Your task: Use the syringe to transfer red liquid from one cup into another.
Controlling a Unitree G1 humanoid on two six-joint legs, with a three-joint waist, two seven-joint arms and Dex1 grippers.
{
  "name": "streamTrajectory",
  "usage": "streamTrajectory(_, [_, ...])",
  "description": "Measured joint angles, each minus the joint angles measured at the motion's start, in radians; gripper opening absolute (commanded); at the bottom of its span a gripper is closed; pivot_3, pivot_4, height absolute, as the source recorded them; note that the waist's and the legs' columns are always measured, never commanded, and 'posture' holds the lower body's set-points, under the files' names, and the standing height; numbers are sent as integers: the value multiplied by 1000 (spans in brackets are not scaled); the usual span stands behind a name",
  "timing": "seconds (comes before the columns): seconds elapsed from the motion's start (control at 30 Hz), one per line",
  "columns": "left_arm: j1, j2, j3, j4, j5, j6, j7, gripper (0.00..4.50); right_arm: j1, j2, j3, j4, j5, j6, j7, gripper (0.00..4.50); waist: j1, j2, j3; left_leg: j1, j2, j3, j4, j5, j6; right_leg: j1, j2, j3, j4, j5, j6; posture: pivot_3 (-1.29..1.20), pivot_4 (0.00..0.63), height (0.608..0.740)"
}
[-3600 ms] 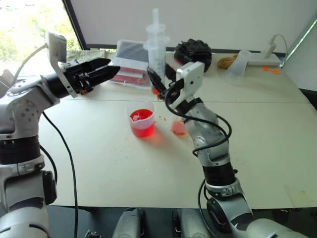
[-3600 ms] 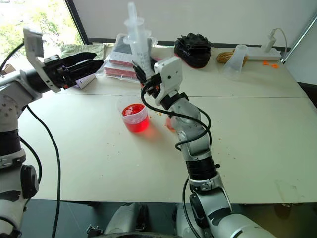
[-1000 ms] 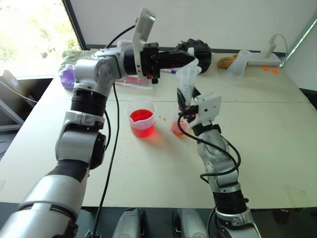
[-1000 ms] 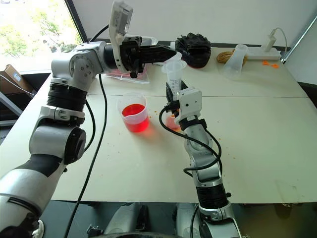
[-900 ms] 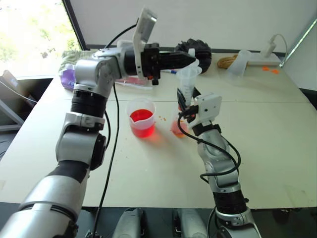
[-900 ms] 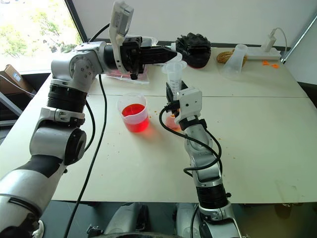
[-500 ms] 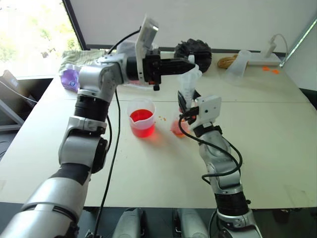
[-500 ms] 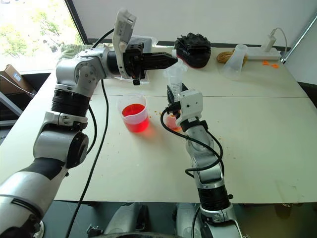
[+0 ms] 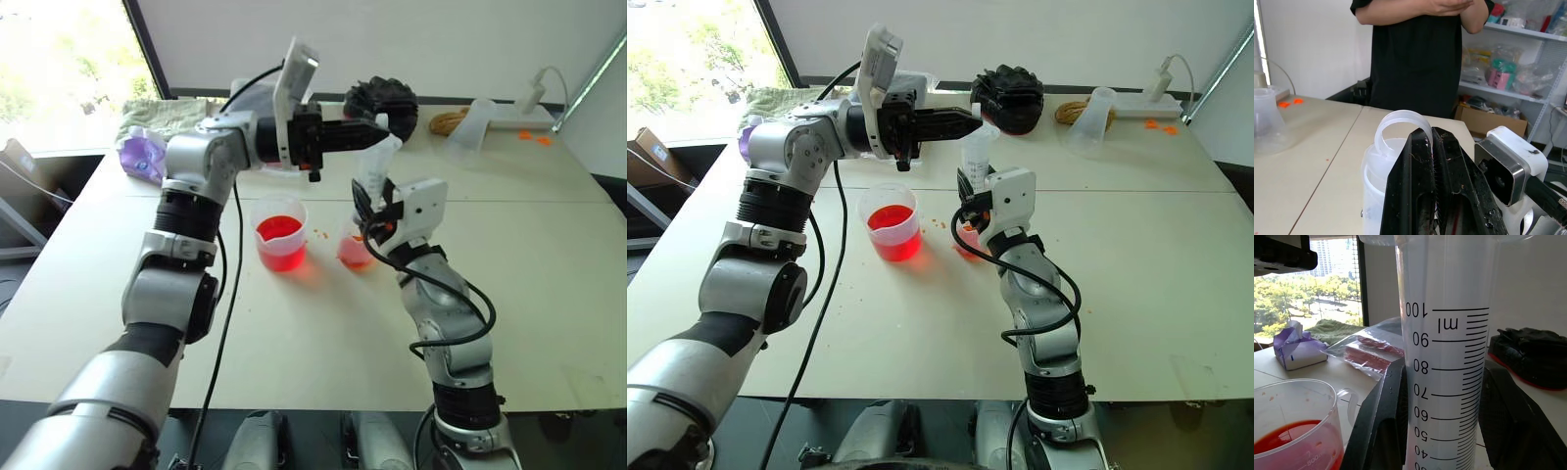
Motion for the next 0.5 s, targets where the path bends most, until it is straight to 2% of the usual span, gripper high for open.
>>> streamTrajectory(0.5, [28,6,3,-29,-3,28,13,51,-6,-19,-1,0,27,42,5,1332,0,0,0,0,0,0,0,0,0,0,0,0,0,0,0,0,150,740])
